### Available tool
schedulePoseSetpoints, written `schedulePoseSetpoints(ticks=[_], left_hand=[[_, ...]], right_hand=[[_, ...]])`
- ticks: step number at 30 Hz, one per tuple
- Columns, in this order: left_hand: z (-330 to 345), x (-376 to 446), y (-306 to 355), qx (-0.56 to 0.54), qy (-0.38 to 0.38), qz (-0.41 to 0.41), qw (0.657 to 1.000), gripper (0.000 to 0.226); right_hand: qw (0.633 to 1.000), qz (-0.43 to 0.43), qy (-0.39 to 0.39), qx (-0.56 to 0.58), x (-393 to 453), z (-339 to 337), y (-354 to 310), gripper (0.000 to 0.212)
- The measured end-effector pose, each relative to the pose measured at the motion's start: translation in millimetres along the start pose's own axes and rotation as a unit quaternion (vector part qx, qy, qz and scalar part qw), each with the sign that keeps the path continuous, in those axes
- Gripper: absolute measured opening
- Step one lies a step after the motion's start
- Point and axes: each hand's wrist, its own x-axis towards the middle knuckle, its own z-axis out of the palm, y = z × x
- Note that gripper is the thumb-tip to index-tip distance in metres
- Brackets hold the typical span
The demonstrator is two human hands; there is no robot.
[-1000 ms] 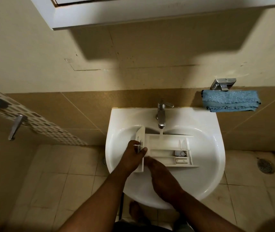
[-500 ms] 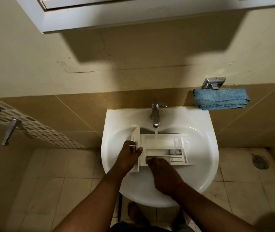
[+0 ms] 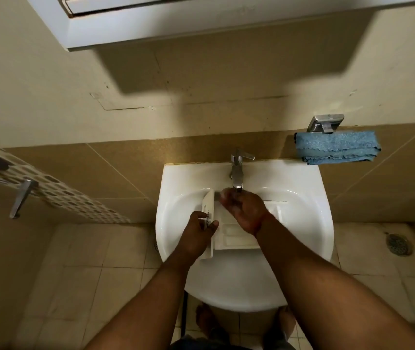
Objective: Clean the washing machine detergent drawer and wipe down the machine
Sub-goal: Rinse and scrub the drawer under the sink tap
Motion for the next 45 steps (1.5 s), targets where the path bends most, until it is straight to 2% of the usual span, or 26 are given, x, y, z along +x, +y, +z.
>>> schedulePoseSetpoints(ticks=[1,2,3,5,6,7,9,10,12,14,16,20,23,25,28,29,30,31,33,34,35,36,39,40,42,45], left_hand=[[-0.1,0.4,-1.0,-0.001,0.001,0.002,1.000,0.031],[-0.4,1.5,-2.1,-0.002,0.002,0.004,1.000,0.032],[-0.8,3.0,-3.0,0.002,0.001,0.003,1.000,0.033],[-1.9,3.7,-2.3,0.013,-0.002,0.000,1.000,0.035],[-1.9,3.7,-1.5,0.016,-0.004,-0.001,1.000,0.035],[-1.9,3.5,-1.6,0.018,-0.004,-0.002,1.000,0.035],[-2.0,2.6,0.1,0.019,-0.002,-0.001,1.000,0.035],[-2.3,2.3,0.8,0.017,-0.001,-0.001,1.000,0.036],[-3.0,2.7,0.6,0.017,-0.003,-0.003,1.000,0.038],[-2.5,2.6,1.3,0.020,-0.005,-0.007,1.000,0.038],[-2.0,2.9,2.1,0.025,-0.002,-0.008,1.000,0.038],[-3.1,2.6,0.6,0.021,-0.007,-0.005,1.000,0.038],[-3.0,2.1,-1.0,0.022,-0.007,-0.009,1.000,0.037],[-3.0,2.3,0.2,0.023,-0.007,-0.009,1.000,0.035],[-3.5,2.6,0.9,0.024,-0.006,-0.001,1.000,0.032],[-3.2,2.4,0.6,0.026,-0.004,0.002,1.000,0.032],[-2.7,2.2,0.3,0.027,-0.002,0.003,1.000,0.032],[-2.3,2.1,0.2,0.025,0.000,0.004,1.000,0.032],[-1.4,1.8,-0.4,0.016,0.003,0.001,1.000,0.032],[-1.0,1.4,-0.2,0.010,0.003,0.001,1.000,0.032],[-0.8,1.5,-0.2,0.006,0.002,0.001,1.000,0.031],[-0.6,1.4,0.3,0.003,0.001,0.002,1.000,0.029],[-0.5,1.3,-0.8,-0.002,0.004,0.006,1.000,0.025],[-0.7,1.0,-1.3,-0.004,0.005,0.006,1.000,0.025],[-0.9,1.2,-2.6,-0.013,0.002,0.010,1.000,0.026],[-2.4,3.0,-2.2,0.009,-0.004,0.016,1.000,0.028]], right_hand=[[0.989,-0.015,-0.038,-0.140,-6.9,-8.3,9.2,0.016],[0.952,-0.038,-0.076,-0.293,-15.7,-18.4,19.7,0.018],[0.884,-0.070,-0.100,-0.452,-23.6,-32.4,31.5,0.019],[0.709,-0.151,-0.087,-0.683,-36.9,-67.8,50.3,0.017],[0.638,-0.192,-0.059,-0.743,-43.2,-86.3,56.1,0.022],[0.585,-0.224,-0.030,-0.779,-49.4,-103.2,61.3,0.031],[0.509,-0.247,0.032,-0.824,-56.5,-122.2,74.2,0.047],[0.489,-0.250,0.056,-0.833,-57.8,-123.2,82.4,0.052],[0.481,-0.267,0.067,-0.832,-58.4,-117.3,98.0,0.059],[0.516,-0.306,0.075,-0.797,-60.5,-121.4,97.5,0.059],[0.545,-0.299,0.120,-0.774,-63.3,-137.3,81.7,0.058],[0.531,-0.267,0.167,-0.787,-63.1,-140.6,78.3,0.053],[0.480,-0.264,0.123,-0.827,-64.9,-140.2,85.3,0.055],[0.464,-0.257,0.085,-0.843,-69.8,-151.2,66.4,0.056],[0.502,-0.175,0.100,-0.841,-69.5,-146.8,32.4,0.047],[0.532,-0.168,0.106,-0.823,-64.3,-134.3,23.5,0.039],[0.592,-0.170,0.109,-0.780,-56.7,-117.5,16.5,0.030],[0.691,-0.165,0.113,-0.695,-47.6,-96.0,10.1,0.023],[0.913,-0.099,0.100,-0.383,-23.8,-56.2,0.7,0.018],[0.968,-0.067,0.081,-0.226,-12.1,-38.1,-3.4,0.016],[0.992,-0.052,0.062,-0.098,-0.8,-24.4,-6.6,0.012],[0.998,-0.035,0.055,0.012,9.5,-13.4,-9.2,0.009],[0.958,0.033,0.025,0.285,20.2,0.5,-4.9,0.019],[0.950,0.044,-0.001,0.308,17.5,-0.2,1.1,0.023],[0.963,0.060,-0.048,0.257,7.0,-12.4,18.7,0.024],[0.985,0.045,0.009,0.167,0.5,-33.7,29.7,0.015]])
